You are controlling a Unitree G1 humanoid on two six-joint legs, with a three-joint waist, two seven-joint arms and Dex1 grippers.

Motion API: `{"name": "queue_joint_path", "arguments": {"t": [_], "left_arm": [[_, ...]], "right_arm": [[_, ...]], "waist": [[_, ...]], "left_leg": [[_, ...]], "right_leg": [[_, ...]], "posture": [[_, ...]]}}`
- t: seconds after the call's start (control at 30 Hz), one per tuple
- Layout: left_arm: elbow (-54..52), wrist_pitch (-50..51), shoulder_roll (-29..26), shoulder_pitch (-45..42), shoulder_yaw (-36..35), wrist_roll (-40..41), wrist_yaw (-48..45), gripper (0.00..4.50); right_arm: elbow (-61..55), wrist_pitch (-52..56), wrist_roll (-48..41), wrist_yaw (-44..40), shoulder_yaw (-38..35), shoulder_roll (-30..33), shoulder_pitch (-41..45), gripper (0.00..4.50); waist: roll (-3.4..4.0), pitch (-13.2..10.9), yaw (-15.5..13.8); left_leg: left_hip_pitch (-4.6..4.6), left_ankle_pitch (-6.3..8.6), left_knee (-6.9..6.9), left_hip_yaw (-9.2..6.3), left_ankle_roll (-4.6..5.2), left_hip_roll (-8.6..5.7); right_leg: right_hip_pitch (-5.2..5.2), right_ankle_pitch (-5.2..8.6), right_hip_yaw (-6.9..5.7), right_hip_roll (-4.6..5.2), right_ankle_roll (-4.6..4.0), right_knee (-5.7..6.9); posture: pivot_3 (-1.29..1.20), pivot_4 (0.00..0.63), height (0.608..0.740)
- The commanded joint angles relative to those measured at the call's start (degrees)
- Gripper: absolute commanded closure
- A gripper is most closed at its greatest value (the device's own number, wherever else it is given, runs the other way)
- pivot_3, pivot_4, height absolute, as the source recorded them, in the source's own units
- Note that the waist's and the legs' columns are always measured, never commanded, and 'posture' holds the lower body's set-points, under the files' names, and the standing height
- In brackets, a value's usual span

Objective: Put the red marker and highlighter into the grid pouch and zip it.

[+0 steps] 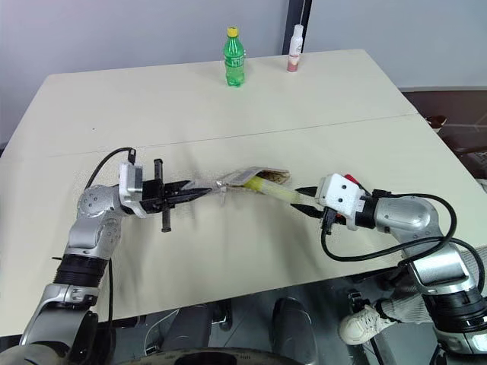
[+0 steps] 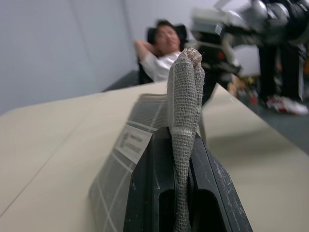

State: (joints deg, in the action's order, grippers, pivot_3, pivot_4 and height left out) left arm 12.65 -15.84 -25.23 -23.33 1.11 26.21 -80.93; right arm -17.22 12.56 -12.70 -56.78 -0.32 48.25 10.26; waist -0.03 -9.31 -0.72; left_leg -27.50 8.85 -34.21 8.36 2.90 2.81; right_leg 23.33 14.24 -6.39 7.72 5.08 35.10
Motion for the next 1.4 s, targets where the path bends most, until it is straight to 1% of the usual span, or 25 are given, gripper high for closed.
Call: {"name": "queue_joint_path", "arguments": {"t": [0.03,0.13,0.23,0.33,0.47,0.53,0.63,0.77,1.0,1.17,1.27,1.4], "left_arm": [[2.0,-6.2,0.0,-2.1,0.4,-2.0,-1.8,4.5],[1.8,-6.8,0.9,-2.6,1.0,-1.6,-2.0,4.5],[1.8,-8.3,1.2,-2.5,2.0,-2.2,-2.9,4.5],[2.4,-9.4,0.7,-2.5,2.3,-2.3,-3.9,4.5],[3.1,-10.5,-0.2,-2.7,2.4,-2.2,-5.3,4.5],[3.2,-10.7,0.0,-2.8,2.3,-1.8,-5.3,4.5],[2.9,-10.7,0.8,-2.9,2.0,-1.3,-4.6,4.5],[2.7,-11.0,1.0,-2.2,1.9,-1.7,-3.7,4.5],[3.3,-12.5,0.9,-1.9,1.4,-1.4,-2.9,4.5],[3.0,-12.8,0.8,-1.4,1.9,-0.9,-3.8,4.5],[2.2,-12.5,0.9,-1.0,2.0,-0.7,-3.6,4.5],[1.7,-12.7,0.9,-0.3,2.1,-0.8,-3.3,4.5]], "right_arm": [[-0.9,-0.9,0.7,-0.7,0.0,1.3,3.0,3.68],[-1.8,-0.4,0.6,-0.2,1.8,-0.5,4.8,3.68],[-1.2,-1.9,4.5,1.0,5.9,-2.5,7.3,3.68],[0.5,-3.7,9.6,1.2,9.5,-2.5,9.9,3.68],[3.8,-8.7,11.2,1.2,10.3,-3.7,15.4,3.68],[4.1,-9.7,10.8,1.1,11.0,-5.3,16.3,3.68],[4.3,-12.3,11.9,1.5,12.4,-7.1,15.5,3.68],[5.5,-15.2,14.1,3.5,12.3,-8.0,13.8,3.68],[5.4,-18.1,15.4,4.9,10.6,-6.1,10.7,3.68],[9.2,-21.2,17.9,6.8,10.8,-6.3,12.6,3.68],[11.0,-21.1,18.8,7.9,11.1,-7.3,13.8,3.68],[10.9,-18.5,18.1,7.9,11.0,-8.0,13.1,3.68]], "waist": [[0.0,0.0,0.0],[0.0,0.0,0.0],[0.0,0.0,0.2],[0.0,0.0,0.2],[0.01,0.0,0.1],[0.01,0.0,0.1],[0.01,0.0,0.1],[0.01,0.0,0.1],[0.01,0.0,0.1],[0.01,0.0,0.2],[0.01,0.0,0.2],[0.01,0.0,0.1]], "left_leg": [[0.0,0.0,0.01,0.0,0.0,0.0],[-0.01,0.0,0.02,0.0,0.0,0.0],[-0.01,0.0,0.03,0.0,0.0,0.0],[-0.01,0.0,0.03,0.0,0.0,0.0],[-0.02,0.0,0.01,0.02,0.0,0.0],[-0.02,0.0,0.01,0.02,0.0,0.0],[-0.02,0.0,0.02,0.02,0.0,0.01],[-0.02,-0.01,-0.01,0.02,0.0,0.0],[-0.02,-0.01,-0.03,0.02,0.0,0.0],[-0.01,-0.01,-0.03,0.02,-0.01,0.01],[-0.01,-0.01,-0.04,0.02,-0.01,0.01],[-0.01,-0.02,-0.04,0.02,-0.01,0.01]], "right_leg": [[0.01,0.0,0.0,0.0,0.0,0.0],[0.01,0.0,0.0,0.0,0.0,-0.01],[0.01,0.0,0.0,0.0,0.0,-0.02],[0.03,0.0,0.0,-0.01,0.0,-0.01],[0.04,0.0,0.0,-0.01,0.0,0.0],[0.03,0.0,0.0,-0.01,0.0,0.0],[0.03,0.0,-0.01,-0.02,0.01,0.0],[0.02,-0.01,-0.02,-0.02,0.02,0.03],[0.01,-0.01,-0.02,-0.02,0.01,0.06],[0.01,-0.01,-0.02,-0.03,0.01,0.07],[0.01,-0.01,-0.02,-0.03,0.01,0.08],[0.02,-0.01,-0.02,-0.03,0.01,0.09]], "posture": [[0.0,0.15,0.74],[0.0,0.15,0.74],[0.0,0.15,0.74],[0.0,0.15,0.74],[0.0,0.15,0.74],[0.0,0.15,0.74],[0.0,0.15,0.74],[0.0,0.15,0.74],[0.0,0.15,0.74],[0.0,0.15,0.74],[0.0,0.15,0.74],[0.0,0.15,0.74]]}}
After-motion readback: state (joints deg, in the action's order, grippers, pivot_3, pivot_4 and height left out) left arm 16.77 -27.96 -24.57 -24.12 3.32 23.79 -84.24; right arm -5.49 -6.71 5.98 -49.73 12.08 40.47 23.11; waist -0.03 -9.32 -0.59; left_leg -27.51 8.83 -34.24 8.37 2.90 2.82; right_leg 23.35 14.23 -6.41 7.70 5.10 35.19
